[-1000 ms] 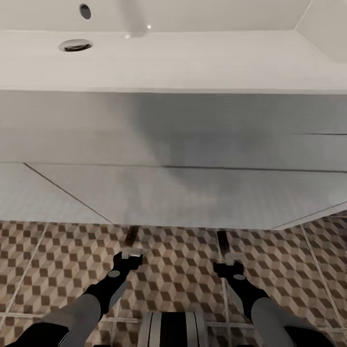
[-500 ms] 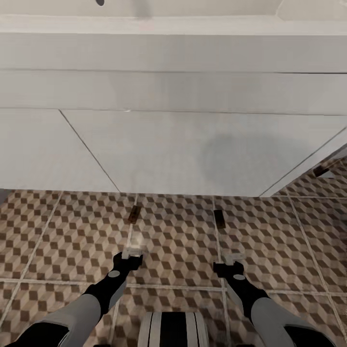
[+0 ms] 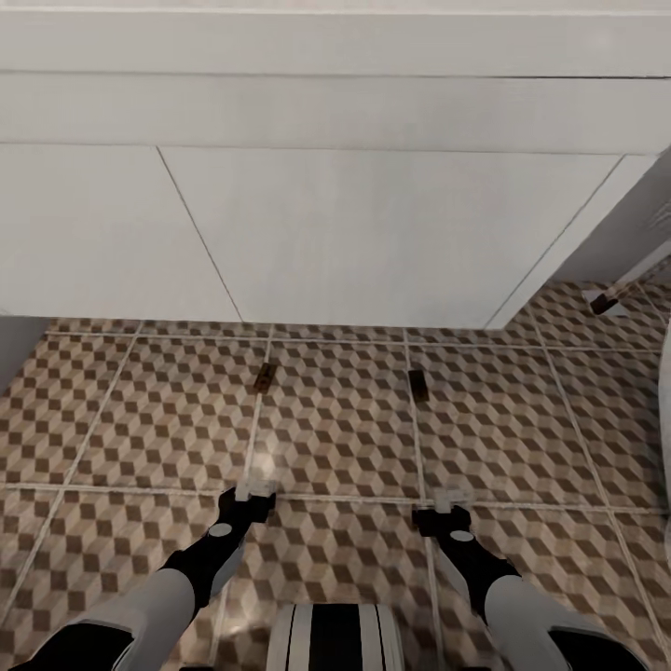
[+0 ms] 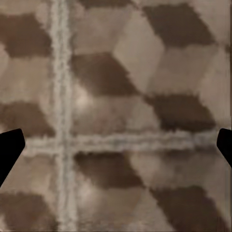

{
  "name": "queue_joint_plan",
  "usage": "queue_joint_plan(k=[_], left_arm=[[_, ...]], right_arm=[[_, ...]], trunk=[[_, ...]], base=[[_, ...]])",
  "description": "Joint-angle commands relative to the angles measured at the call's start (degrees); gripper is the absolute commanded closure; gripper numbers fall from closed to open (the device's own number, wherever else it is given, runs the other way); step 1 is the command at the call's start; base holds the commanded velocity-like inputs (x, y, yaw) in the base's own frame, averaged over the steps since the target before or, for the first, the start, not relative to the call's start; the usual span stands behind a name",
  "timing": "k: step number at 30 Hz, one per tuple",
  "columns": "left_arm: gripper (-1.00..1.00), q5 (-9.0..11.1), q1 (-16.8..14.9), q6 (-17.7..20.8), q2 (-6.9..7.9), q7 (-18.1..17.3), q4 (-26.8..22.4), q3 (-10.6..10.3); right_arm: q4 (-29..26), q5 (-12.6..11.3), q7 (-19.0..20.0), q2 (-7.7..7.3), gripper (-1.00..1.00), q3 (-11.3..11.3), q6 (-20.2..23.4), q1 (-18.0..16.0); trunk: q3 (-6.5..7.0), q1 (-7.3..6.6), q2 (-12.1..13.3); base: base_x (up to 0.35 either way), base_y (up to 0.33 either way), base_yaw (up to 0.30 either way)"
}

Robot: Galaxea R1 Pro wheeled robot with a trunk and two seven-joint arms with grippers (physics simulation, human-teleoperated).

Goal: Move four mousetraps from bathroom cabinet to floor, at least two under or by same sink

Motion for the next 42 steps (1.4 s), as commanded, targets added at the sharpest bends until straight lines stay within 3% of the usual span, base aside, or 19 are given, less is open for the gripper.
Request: queue_joint_plan(k=[1,42], left_arm=[[-1.0,0.0,-0.03,-0.18,0.01,0.44,0.07,-0.47],[-1.0,-0.02,-0.03,-0.18,0.02,0.39,0.07,-0.54]], right_arm=[[0.06,0.58,-0.11,0.07,-1.0,-0.49,-0.2,-0.03],[-0.77,0.62,-0.19,0.35,-1.0,-0.42,-0.32,-0.03]], trunk=[[-0.03,-0.05,-0.01],[-0.03,-0.05,-0.01]], base=[[-0.344,0.0,0.0],[-0.341,0.0,0.0]])
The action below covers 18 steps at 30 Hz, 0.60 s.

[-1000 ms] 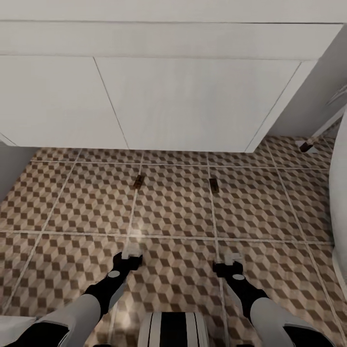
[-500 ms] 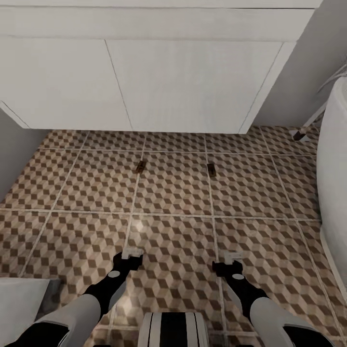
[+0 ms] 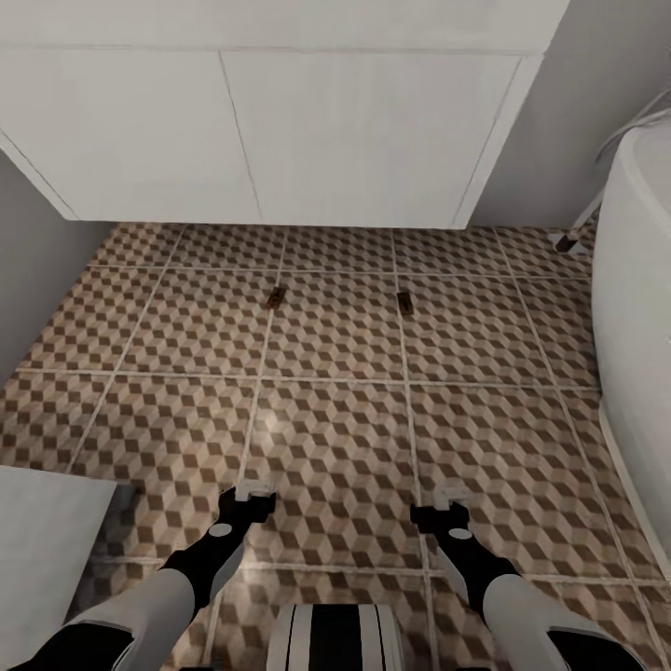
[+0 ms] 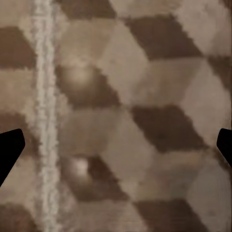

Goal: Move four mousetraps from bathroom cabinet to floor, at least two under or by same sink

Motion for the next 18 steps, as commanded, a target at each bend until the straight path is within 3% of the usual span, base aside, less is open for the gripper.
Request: queue_joint_plan(k=[1,11,18], left_arm=[[-1.0,0.0,-0.03,-0.18,0.01,0.44,0.07,-0.48],[-1.0,0.0,-0.03,-0.17,0.01,0.29,0.06,-0.55],[-1.0,0.0,-0.03,-0.23,0.06,0.19,0.01,-0.57]], right_arm=[[0.05,0.57,-0.1,0.04,-1.0,-0.48,-0.17,-0.03],[0.02,0.55,-0.1,0.05,-1.0,-0.48,-0.04,-0.03],[0.02,0.55,-0.1,0.05,-1.0,-0.48,-0.02,-0.03]], trunk=[[-0.03,-0.04,-0.01],[-0.03,-0.04,-0.01],[-0.03,-0.04,-0.01]], base=[[-0.301,0.0,0.0],[-0.248,0.0,0.0],[-0.093,0.0,0.0]])
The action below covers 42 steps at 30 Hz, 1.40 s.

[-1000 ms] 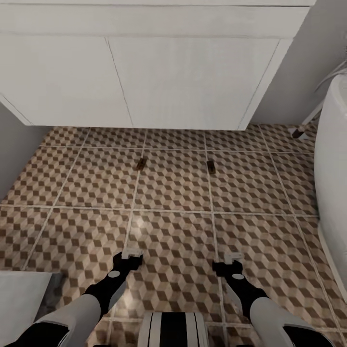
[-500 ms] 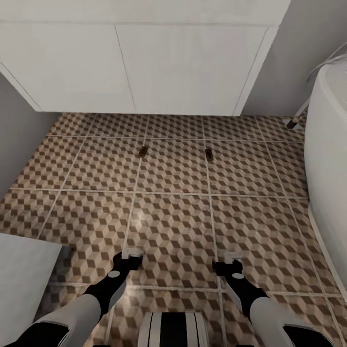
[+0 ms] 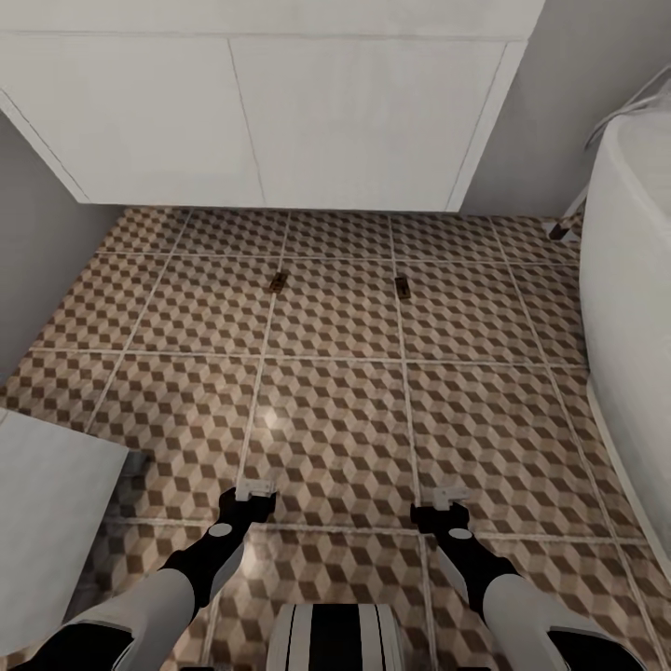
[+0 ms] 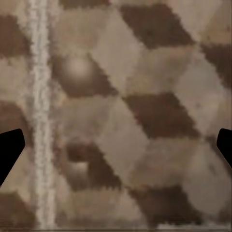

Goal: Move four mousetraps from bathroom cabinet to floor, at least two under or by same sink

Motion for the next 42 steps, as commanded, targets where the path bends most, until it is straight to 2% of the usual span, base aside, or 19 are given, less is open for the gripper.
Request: queue_joint_plan(k=[1,42], left_arm=[[-1.0,0.0,-0.03,-0.19,0.0,0.44,0.06,-0.48],[-1.0,0.06,-0.03,-0.21,-0.12,0.55,0.06,-0.19]], right_arm=[[0.06,0.58,-0.1,0.04,-1.0,-0.48,-0.19,-0.03],[0.06,0.58,-0.19,-0.13,-1.0,-0.55,-0.17,-0.03]], trunk=[[-0.03,-0.02,-0.01],[-0.03,-0.02,-0.01]], base=[[-0.042,0.0,0.0],[-0.004,0.0,0.0]])
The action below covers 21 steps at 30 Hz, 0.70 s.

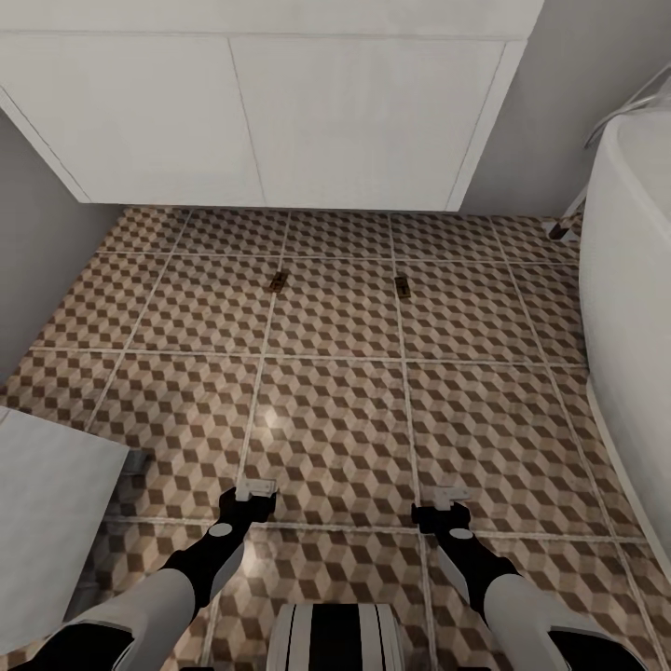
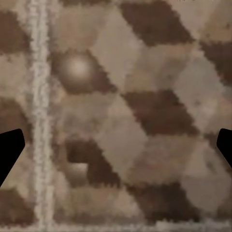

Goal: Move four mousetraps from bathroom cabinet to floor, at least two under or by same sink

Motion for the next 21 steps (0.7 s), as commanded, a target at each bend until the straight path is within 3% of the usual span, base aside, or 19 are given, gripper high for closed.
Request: queue_joint_plan(k=[1,21], left_arm=[[-1.0,0.01,-0.03,-0.18,0.01,0.47,0.06,-0.47],[-1.0,0.04,-0.03,-0.18,-0.08,0.78,0.05,-0.32]], right_arm=[[0.06,0.58,-0.1,0.04,-1.0,-0.48,-0.2,-0.03],[0.06,0.58,-0.27,0.2,-1.0,-0.5,-0.2,-0.03]], trunk=[[-0.03,-0.01,-0.01],[-0.03,-0.01,-0.01]], base=[[0.0,0.0,0.0],[0.0,0.0,0.0]])
